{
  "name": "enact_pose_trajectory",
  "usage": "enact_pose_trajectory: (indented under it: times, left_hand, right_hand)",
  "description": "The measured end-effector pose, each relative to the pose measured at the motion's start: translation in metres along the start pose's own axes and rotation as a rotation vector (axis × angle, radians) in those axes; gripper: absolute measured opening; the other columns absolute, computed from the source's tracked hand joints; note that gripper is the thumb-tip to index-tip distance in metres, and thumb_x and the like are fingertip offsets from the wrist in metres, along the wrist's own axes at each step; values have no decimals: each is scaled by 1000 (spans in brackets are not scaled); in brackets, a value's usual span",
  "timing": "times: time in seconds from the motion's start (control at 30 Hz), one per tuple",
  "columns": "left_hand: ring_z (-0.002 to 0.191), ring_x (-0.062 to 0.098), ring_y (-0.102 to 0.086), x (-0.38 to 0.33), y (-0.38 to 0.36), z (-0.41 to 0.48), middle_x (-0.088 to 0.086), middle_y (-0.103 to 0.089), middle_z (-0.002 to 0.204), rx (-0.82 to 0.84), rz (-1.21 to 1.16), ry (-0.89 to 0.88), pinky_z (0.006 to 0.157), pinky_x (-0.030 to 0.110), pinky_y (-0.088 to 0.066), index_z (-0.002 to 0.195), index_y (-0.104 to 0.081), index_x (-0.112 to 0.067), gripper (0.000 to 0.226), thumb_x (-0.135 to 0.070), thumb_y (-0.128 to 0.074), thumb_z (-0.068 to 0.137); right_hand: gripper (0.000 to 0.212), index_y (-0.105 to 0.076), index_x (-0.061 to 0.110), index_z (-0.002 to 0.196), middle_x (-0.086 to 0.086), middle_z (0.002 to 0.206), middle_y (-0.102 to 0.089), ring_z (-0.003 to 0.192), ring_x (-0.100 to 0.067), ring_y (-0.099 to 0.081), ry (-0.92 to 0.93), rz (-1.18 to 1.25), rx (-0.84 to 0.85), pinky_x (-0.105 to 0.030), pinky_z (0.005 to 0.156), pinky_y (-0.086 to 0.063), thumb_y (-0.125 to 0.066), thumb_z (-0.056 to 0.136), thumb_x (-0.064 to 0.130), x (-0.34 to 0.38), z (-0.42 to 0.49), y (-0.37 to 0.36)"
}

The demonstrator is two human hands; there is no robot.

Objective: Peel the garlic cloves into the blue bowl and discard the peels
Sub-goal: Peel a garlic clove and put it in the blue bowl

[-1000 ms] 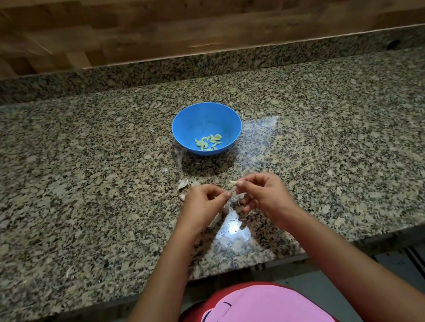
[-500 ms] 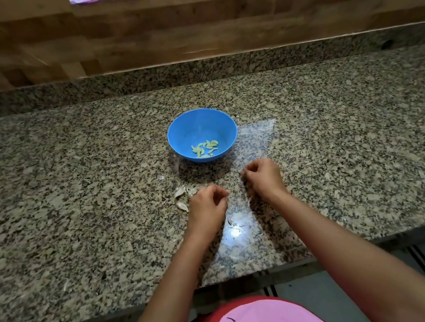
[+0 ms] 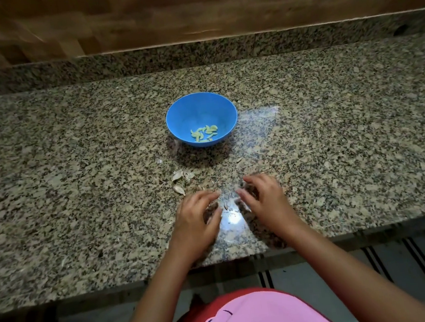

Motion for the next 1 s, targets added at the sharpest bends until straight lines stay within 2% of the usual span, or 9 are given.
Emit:
enact_pose_trajectory:
  times: [0.1,0.17,0.23,0.4,0.57,0.63,0.77,0.9,1.0]
  left_hand:
    - [129,-1,-26,1,-3,-12,-14,-40,137,35,76,-74,111,27,-18,137,-44,-26,59,-54,-39,86]
    - [130,-4,-23,1,-3,-16,-16,-36,139,43,38,-64,109,23,-17,140,-38,-29,59,-52,-39,86]
    - [131,-3,-22,0,-4,-16,-9,-38,144,40,5,-50,109,21,-16,141,-37,-25,57,-40,-44,86]
    - [134,-1,-19,6,-3,-17,-2,-34,149,7,6,-10,112,23,-15,144,-34,-18,60,-36,-44,87]
    - [141,3,-2,2,-11,-6,-11,-8,154,104,131,-38,116,26,-4,150,-13,-21,67,-33,-46,93]
    - [144,6,1,4,-17,0,-9,-3,156,152,203,-20,119,31,-3,150,-7,-23,67,-35,-44,95]
    - [145,9,1,1,-24,-5,-5,-6,158,179,280,-17,116,27,2,151,-8,-22,62,-35,-37,98]
    - [144,12,-12,-7,-7,-16,-3,-18,156,84,315,13,115,28,-4,149,-16,-21,60,-42,-38,97]
    - [145,11,0,2,-4,-29,-7,2,156,145,384,128,110,24,5,150,-1,-19,79,-60,-34,91]
  right_hand:
    - [83,-11,18,151,1,156,-12,144,-17,-7,60,-262,150,-29,114,-4,-45,88,59,2,-8,-21]
    - [92,11,17,150,-5,157,15,145,-20,14,72,-415,250,-32,111,10,-35,88,67,-2,-6,-39]
    - [90,18,15,148,-10,155,22,143,-23,21,126,-475,276,-36,112,14,-27,90,67,2,2,-53]
    - [65,-5,18,151,-7,159,1,146,-22,4,312,-400,274,-35,116,4,-29,99,48,24,10,-63]
    - [41,-57,2,127,-20,135,-50,128,-33,-44,378,-130,217,-37,110,-34,-62,86,4,18,-14,-43]
    - [37,-63,2,120,-18,124,-57,117,-30,-49,359,-160,210,-25,99,-35,-64,83,0,18,-18,-33]
    - [28,-66,8,115,-7,110,-59,103,-20,-44,390,-261,188,-19,80,-31,-56,89,9,24,-16,-29]
    - [26,-66,6,113,-7,111,-58,104,-19,-44,348,-232,147,-18,81,-31,-56,89,8,24,-15,-28]
    - [27,-65,8,114,-6,111,-58,105,-18,-45,301,-187,137,-21,86,-35,-59,88,7,23,-14,-28]
Point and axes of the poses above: each hand's wrist, its own z-axis towards the middle knuckle, its own y-axis out of the back of the hand, x = y × z, the point moved 8 cm from there along z, towards the middle knuckle
